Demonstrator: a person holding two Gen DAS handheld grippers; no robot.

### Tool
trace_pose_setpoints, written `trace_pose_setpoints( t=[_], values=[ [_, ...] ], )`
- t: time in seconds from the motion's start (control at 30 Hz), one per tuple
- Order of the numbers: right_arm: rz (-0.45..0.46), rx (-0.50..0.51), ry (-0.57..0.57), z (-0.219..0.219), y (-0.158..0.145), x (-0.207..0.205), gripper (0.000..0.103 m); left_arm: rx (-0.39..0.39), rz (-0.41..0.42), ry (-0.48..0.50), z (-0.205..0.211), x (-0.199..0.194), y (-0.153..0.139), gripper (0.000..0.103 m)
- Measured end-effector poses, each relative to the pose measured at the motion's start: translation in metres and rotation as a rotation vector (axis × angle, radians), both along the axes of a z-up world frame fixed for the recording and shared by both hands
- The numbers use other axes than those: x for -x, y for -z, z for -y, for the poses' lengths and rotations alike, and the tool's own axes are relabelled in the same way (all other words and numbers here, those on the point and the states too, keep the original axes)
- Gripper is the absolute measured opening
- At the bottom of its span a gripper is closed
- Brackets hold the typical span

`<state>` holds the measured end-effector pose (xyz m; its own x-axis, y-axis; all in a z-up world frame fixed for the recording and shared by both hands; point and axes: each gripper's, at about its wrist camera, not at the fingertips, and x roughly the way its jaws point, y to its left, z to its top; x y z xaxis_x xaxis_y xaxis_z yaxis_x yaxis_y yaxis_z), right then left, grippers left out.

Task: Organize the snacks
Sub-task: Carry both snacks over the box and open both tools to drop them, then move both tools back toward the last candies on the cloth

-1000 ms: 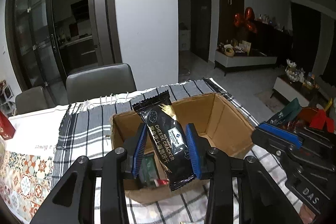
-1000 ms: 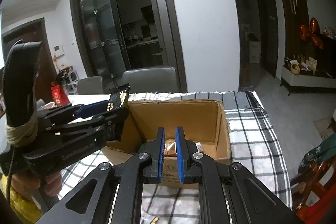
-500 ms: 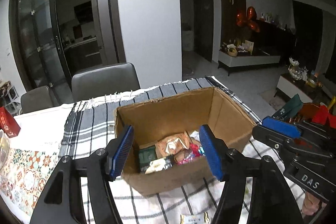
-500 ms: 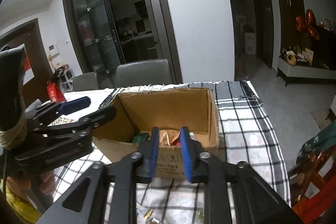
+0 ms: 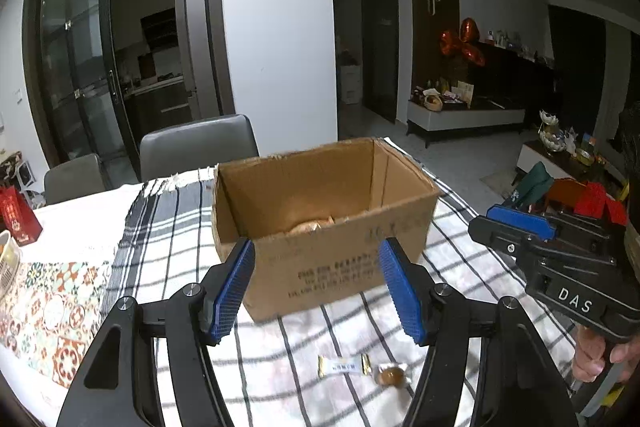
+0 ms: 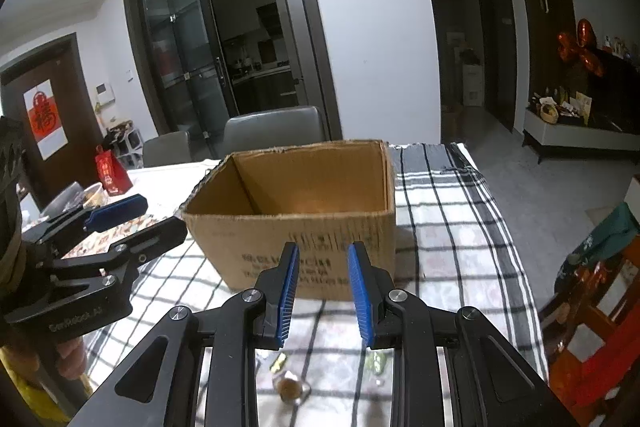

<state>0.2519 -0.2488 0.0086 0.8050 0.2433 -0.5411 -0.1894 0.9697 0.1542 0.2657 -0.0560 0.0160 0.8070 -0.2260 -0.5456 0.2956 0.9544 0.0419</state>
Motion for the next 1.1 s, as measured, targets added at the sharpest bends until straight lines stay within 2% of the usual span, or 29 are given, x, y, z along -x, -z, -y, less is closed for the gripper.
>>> trace_pose_setpoints(
  t=[0.13, 0.53, 0.67, 0.93, 1.1],
  values=[
    [-0.010, 0.028, -0.015, 0.002, 0.011, 0.013, 0.027, -0.006, -0.027, 0.009, 0.006, 0.014, 0.014, 0.064],
    [-0.062, 0.023, -0.038, 0.012, 0.049, 0.029, 0.027, 0.022, -0.055, 0.009, 0.018, 0.044, 0.046, 0.063],
    [-0.092, 0.018, -0.037, 0.015, 0.066, 0.025, 0.027, 0.016, -0.071, 0.017, 0.023, 0.048, 0.063, 0.062],
    [-0.153, 0.007, -0.024, 0.017, 0.096, 0.015, 0.027, -0.003, -0.155, 0.063, 0.035, 0.043, 0.101, 0.055],
    [-0.193, 0.004, -0.015, 0.018, 0.114, 0.009, 0.027, 0.015, -0.191, 0.091, 0.038, 0.038, 0.120, 0.052]
  ],
)
